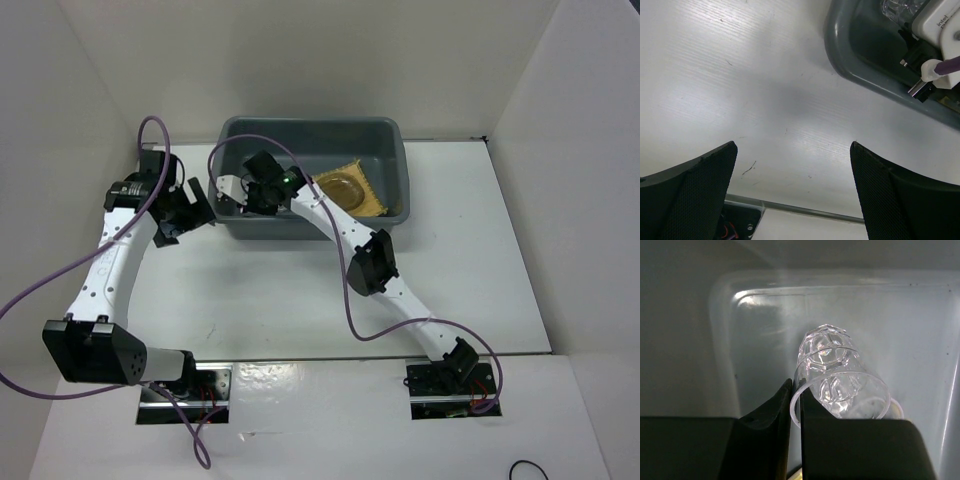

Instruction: Place the mixed dishes into the plastic bin

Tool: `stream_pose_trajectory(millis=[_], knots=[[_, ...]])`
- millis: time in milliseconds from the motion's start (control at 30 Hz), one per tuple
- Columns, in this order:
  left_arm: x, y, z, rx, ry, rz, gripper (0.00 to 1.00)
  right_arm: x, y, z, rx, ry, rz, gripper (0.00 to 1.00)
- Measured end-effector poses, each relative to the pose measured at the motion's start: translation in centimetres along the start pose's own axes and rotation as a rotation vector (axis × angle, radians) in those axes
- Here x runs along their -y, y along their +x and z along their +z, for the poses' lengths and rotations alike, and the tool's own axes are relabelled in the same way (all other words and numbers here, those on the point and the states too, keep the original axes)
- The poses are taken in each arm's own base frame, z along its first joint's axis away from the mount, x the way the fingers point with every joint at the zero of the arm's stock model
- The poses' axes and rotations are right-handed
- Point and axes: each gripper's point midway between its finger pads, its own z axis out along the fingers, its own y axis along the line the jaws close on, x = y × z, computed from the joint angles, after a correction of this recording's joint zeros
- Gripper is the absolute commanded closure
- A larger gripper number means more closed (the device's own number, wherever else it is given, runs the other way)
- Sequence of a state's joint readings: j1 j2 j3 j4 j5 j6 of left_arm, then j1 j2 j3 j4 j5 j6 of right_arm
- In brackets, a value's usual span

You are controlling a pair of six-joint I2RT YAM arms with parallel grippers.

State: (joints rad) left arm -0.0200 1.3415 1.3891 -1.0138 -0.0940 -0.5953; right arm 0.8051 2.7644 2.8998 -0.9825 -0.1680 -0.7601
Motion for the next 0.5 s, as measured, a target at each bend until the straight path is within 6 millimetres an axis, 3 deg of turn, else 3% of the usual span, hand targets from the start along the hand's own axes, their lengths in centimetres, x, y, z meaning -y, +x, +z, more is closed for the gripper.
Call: stream_pose_trajectory(millis=[233, 500], knots=[[-0.8, 0.3, 0.1, -0.015, -0.024, 0.006, 0.00, 0.0, 0.8, 1.5, -0.011, 0.001, -0.053, 0.81], [-1.1, 0.7, 0.2, -0.030, -0.033, 0.008, 0.00, 0.8, 0.1, 1.4, 0.015, 0.031, -0.073, 0.60]])
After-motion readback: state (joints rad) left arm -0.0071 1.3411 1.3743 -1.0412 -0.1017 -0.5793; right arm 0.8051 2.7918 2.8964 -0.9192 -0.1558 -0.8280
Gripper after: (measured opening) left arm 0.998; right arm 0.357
